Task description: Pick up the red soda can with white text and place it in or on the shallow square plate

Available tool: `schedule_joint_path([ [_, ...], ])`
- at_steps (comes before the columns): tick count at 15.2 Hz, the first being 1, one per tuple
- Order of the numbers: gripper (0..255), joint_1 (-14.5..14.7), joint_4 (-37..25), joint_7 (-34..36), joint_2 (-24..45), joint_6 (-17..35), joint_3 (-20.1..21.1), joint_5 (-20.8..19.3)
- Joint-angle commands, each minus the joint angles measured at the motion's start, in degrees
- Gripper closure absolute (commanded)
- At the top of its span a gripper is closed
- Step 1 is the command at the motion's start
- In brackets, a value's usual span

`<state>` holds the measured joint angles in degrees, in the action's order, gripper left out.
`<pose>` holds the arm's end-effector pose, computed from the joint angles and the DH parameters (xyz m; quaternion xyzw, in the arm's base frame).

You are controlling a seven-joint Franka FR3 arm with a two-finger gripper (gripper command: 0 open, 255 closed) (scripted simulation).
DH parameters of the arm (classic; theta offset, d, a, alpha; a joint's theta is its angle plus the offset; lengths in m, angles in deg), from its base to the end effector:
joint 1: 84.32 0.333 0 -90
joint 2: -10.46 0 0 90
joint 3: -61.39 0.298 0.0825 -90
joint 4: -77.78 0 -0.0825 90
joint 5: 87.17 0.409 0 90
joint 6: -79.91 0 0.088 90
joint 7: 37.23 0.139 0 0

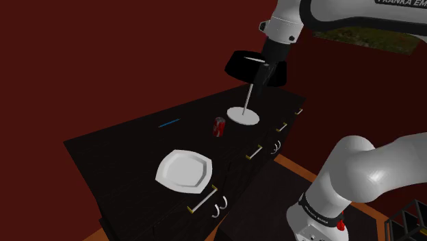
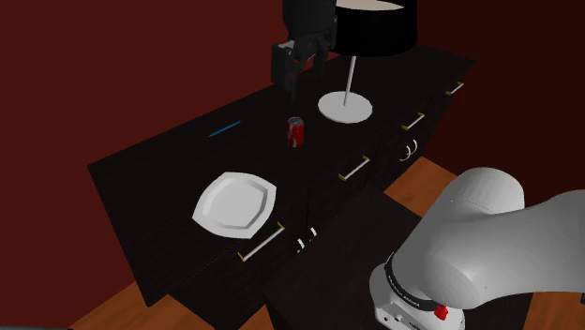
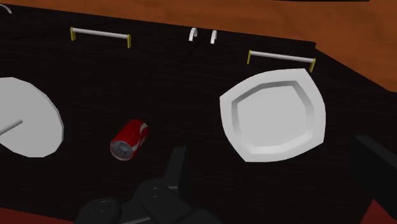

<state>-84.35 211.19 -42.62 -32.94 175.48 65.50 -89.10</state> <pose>0.3647 0.0256 0.5584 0.9952 0.0746 0.0469 0.0424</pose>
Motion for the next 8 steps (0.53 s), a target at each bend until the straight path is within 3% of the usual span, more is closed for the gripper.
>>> schedule_joint_path([
  [1, 0, 0.0, 0.0, 0.0, 0.0, 0.0, 0.0, 0.0],
  [8, 0, -1.8, 3.2, -6.0, 8.3, 10.8, -5.4, -2.3],
])
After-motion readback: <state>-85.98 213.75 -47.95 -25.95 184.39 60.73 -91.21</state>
